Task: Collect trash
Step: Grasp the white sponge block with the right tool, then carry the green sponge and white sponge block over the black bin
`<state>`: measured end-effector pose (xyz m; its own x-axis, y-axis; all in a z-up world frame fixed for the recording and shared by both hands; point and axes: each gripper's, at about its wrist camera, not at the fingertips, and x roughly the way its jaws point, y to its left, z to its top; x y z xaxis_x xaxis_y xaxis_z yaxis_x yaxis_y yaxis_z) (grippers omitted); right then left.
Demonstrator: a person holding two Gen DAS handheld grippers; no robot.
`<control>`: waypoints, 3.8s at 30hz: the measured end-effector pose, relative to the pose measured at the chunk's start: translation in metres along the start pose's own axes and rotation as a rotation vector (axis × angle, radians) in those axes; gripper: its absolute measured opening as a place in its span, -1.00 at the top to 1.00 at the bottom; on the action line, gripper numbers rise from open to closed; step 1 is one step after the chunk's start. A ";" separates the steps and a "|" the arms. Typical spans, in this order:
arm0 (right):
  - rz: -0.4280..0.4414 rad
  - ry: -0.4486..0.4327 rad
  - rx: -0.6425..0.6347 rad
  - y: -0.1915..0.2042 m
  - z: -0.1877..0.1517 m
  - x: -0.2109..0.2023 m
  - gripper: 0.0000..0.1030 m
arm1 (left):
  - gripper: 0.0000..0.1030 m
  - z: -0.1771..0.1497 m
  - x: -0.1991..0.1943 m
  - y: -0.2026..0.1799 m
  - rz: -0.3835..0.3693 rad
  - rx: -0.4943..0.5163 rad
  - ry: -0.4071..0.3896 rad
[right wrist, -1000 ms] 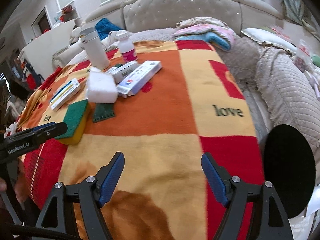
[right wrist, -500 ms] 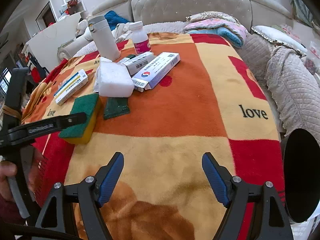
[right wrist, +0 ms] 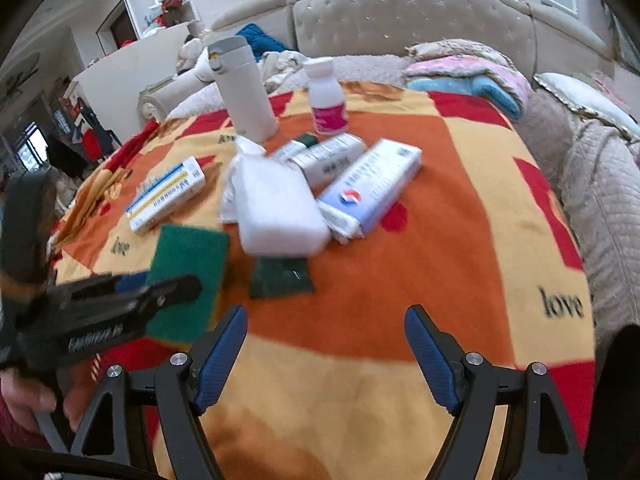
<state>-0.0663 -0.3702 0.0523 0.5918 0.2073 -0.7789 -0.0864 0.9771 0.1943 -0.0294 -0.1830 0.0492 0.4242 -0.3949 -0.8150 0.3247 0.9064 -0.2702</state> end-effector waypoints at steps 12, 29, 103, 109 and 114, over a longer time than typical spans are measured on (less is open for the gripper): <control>0.042 0.030 -0.032 0.017 0.054 0.056 -0.53 | 0.41 -0.004 -0.008 0.025 -0.037 -0.034 0.006; 0.050 -0.052 -0.063 0.017 0.022 0.000 -0.18 | 0.45 -0.007 -0.003 0.015 -0.055 -0.097 -0.007; -0.357 -0.060 0.372 -0.260 -0.150 -0.157 -0.22 | 0.60 -0.038 0.061 -0.337 -0.310 0.356 0.108; -0.358 -0.058 0.386 -0.266 -0.152 -0.156 -0.23 | 0.60 -0.042 0.070 -0.338 -0.300 0.356 0.122; -0.360 -0.057 0.391 -0.268 -0.152 -0.155 -0.23 | 0.60 -0.042 0.075 -0.337 -0.297 0.345 0.127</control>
<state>-0.2563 -0.6572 0.0304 0.5722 -0.1508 -0.8061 0.4286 0.8930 0.1372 -0.1420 -0.5116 0.0577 0.1710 -0.5888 -0.7900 0.6872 0.6459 -0.3326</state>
